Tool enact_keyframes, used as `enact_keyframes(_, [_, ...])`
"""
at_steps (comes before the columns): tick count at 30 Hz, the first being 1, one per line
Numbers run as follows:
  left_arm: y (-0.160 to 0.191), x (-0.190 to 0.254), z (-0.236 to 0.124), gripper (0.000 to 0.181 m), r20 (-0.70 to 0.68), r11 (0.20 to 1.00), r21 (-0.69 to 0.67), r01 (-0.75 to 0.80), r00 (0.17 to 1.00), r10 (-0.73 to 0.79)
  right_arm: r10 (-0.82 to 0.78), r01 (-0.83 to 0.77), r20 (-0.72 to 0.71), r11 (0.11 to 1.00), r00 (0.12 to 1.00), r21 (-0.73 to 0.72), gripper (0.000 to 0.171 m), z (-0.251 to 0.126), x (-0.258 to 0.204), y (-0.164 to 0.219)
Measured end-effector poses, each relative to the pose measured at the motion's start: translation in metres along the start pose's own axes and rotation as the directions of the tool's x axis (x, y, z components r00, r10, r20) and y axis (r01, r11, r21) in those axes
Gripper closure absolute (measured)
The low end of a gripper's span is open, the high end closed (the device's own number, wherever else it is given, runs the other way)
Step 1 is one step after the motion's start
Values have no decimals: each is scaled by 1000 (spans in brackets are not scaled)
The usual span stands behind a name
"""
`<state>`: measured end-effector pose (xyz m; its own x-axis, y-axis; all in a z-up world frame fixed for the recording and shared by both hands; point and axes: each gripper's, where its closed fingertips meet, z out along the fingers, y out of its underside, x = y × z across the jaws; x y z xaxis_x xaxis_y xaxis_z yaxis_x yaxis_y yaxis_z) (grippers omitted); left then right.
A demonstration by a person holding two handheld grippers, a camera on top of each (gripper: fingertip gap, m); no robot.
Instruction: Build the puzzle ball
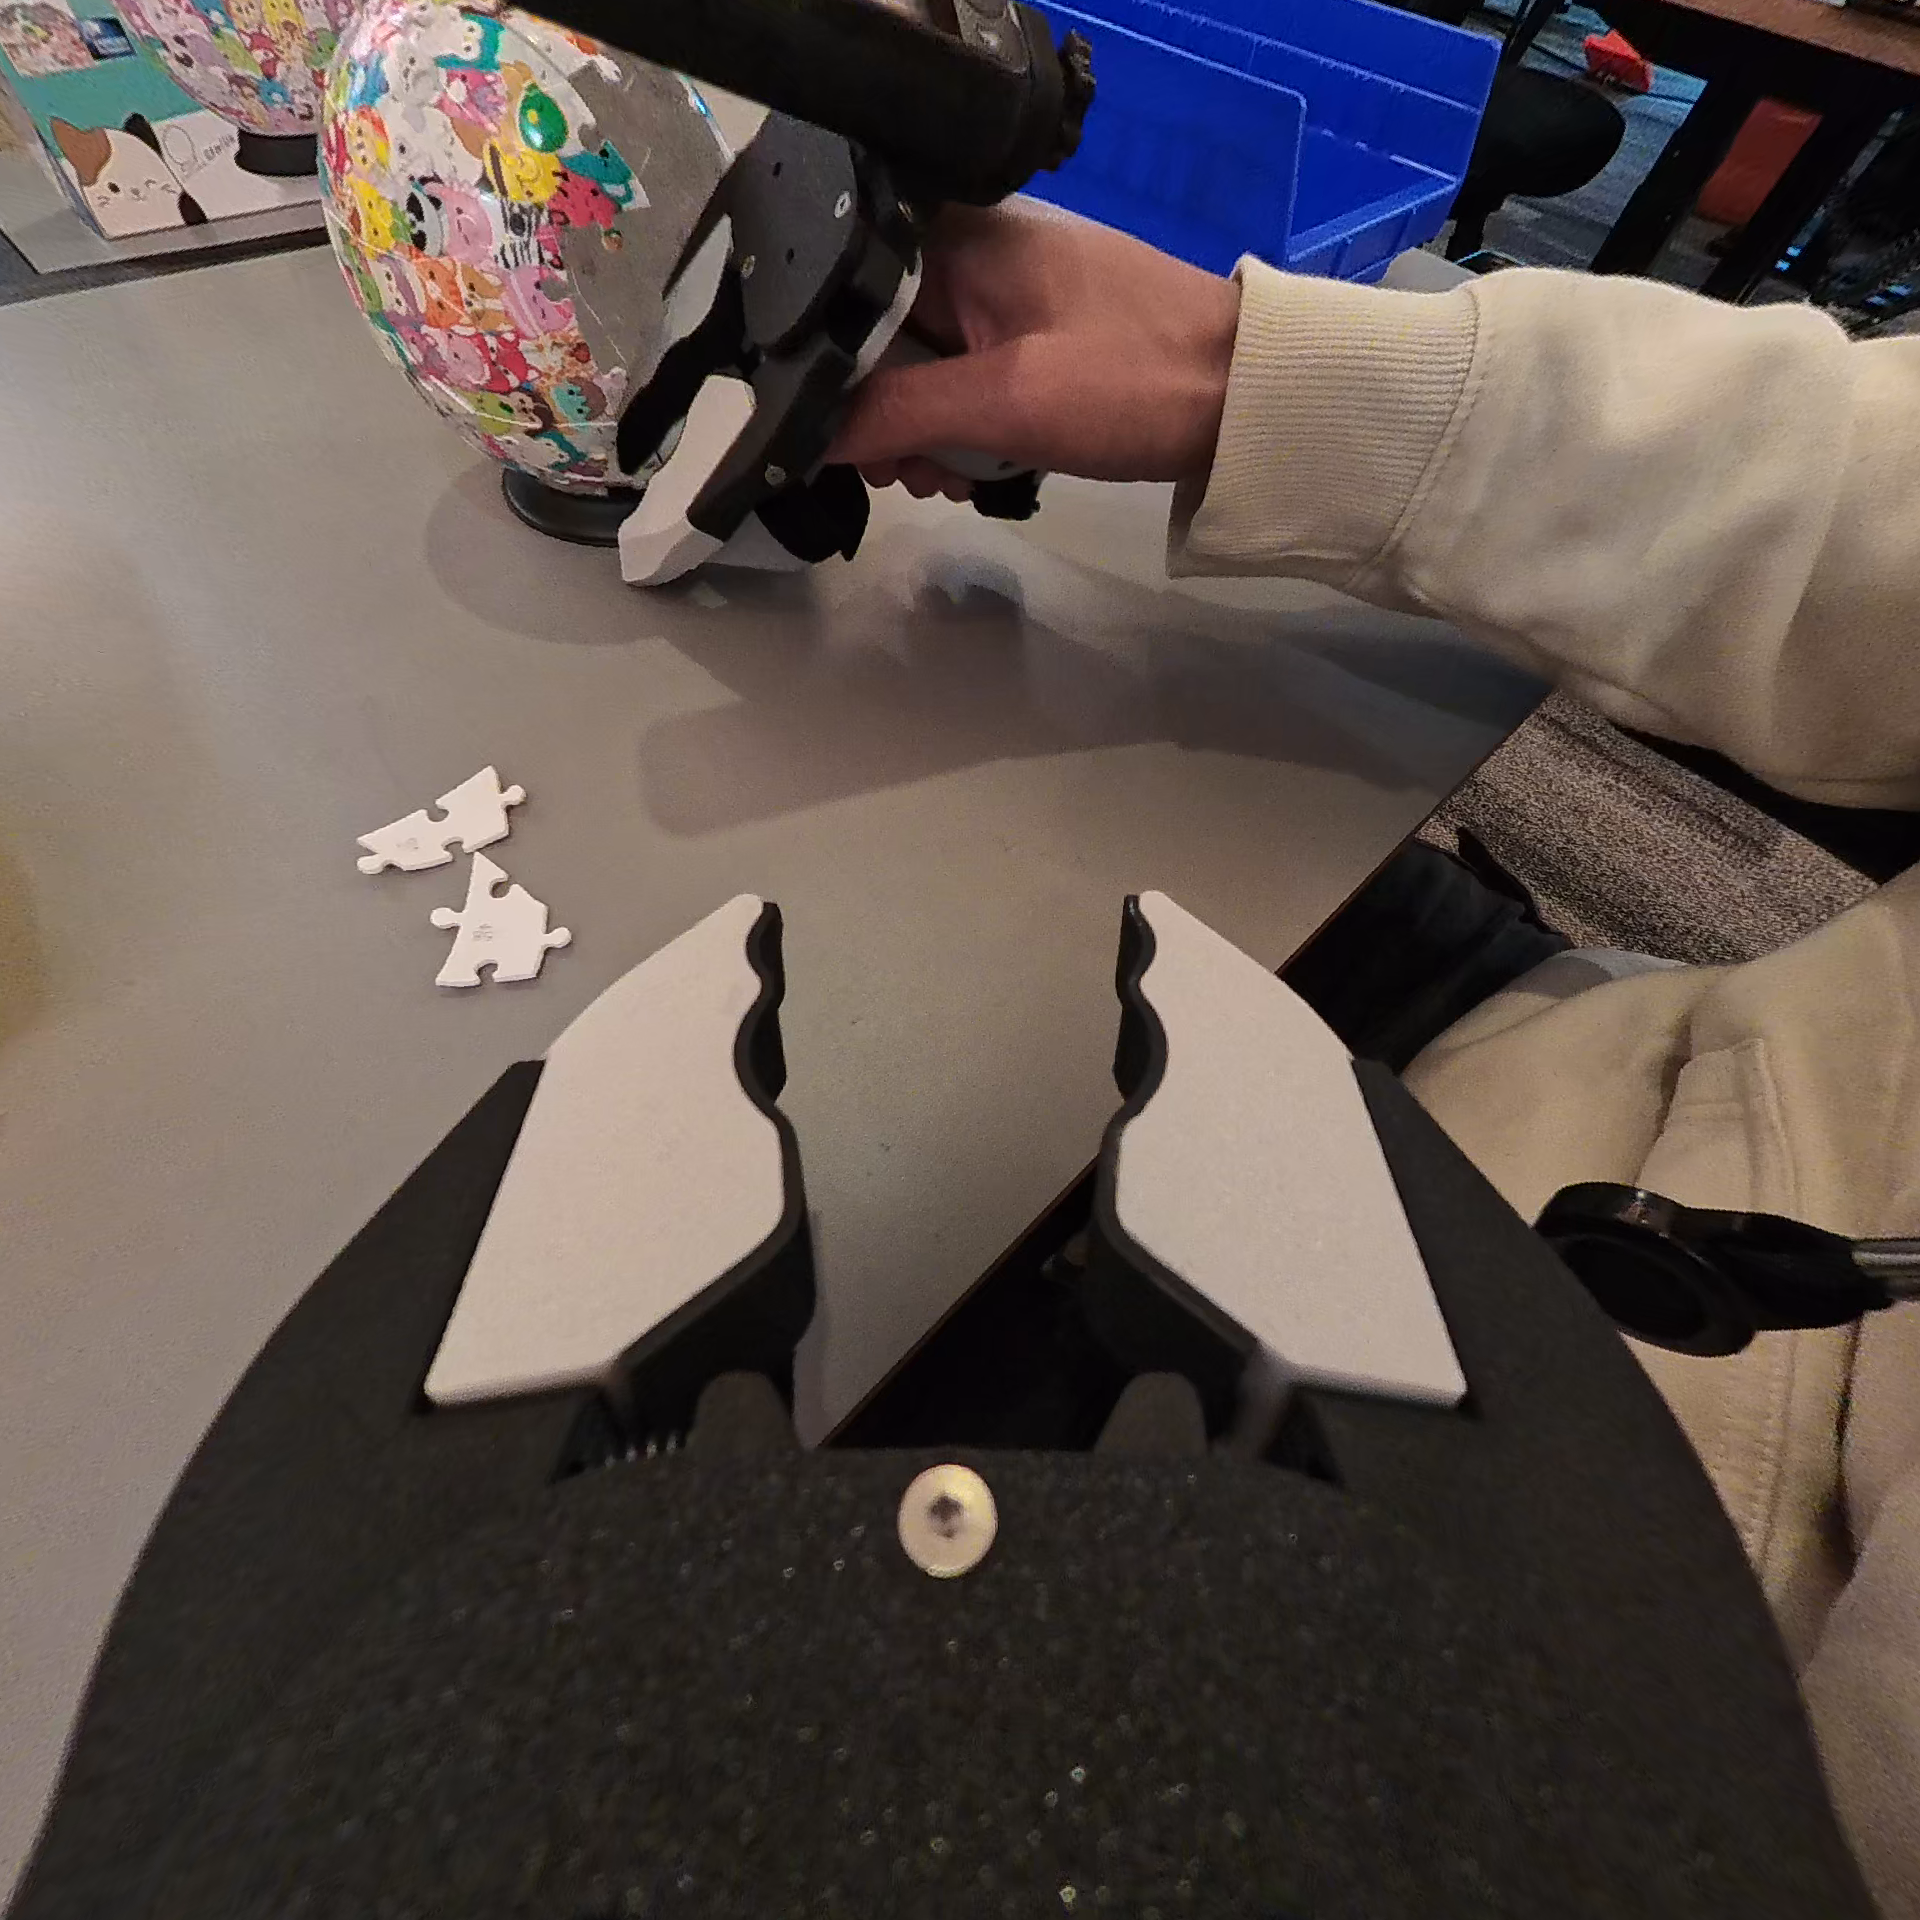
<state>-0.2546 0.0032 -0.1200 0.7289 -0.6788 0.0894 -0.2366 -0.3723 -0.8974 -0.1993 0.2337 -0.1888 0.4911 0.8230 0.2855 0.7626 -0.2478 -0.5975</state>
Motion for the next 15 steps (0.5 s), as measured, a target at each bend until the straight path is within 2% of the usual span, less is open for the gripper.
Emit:
enact_keyframes(5, [0,0,0,120,-2,1000,1,4,1000,-4,85,-84,51,996,995,-20,125,1,1,3])
enact_keyframes(15, [0,0,-1,120,-3,1000,2,5,1000,-5,73,-71,53,997,996,-38,129,-1,2,7])
